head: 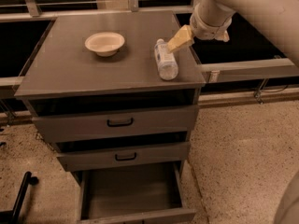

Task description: Place blue plastic bottle into bottom drawer

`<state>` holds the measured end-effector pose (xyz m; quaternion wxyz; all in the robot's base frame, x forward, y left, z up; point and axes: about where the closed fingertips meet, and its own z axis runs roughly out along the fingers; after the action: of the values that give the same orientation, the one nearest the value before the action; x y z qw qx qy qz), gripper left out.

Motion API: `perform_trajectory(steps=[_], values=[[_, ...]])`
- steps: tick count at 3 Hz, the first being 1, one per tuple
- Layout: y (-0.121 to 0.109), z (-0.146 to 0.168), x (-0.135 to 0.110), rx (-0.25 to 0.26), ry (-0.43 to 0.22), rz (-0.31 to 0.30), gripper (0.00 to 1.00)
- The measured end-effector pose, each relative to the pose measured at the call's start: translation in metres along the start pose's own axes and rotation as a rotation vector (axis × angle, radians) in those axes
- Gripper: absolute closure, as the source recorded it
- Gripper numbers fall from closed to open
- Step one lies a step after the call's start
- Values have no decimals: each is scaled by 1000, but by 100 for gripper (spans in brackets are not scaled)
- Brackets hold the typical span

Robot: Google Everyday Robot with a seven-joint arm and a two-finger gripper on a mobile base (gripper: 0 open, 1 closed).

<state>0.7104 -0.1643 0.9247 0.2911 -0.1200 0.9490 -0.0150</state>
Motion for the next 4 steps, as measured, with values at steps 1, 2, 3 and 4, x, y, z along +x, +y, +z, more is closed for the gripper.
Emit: perform_trajectory(steps=[1,2,3,4], values=[[16,6,-9,-29,-15,7,0],[36,10,-19,-66,-30,-8,0],[54,16,-27,-93,-39,-30,0],[69,30,-31,-100,-30,-58,0]])
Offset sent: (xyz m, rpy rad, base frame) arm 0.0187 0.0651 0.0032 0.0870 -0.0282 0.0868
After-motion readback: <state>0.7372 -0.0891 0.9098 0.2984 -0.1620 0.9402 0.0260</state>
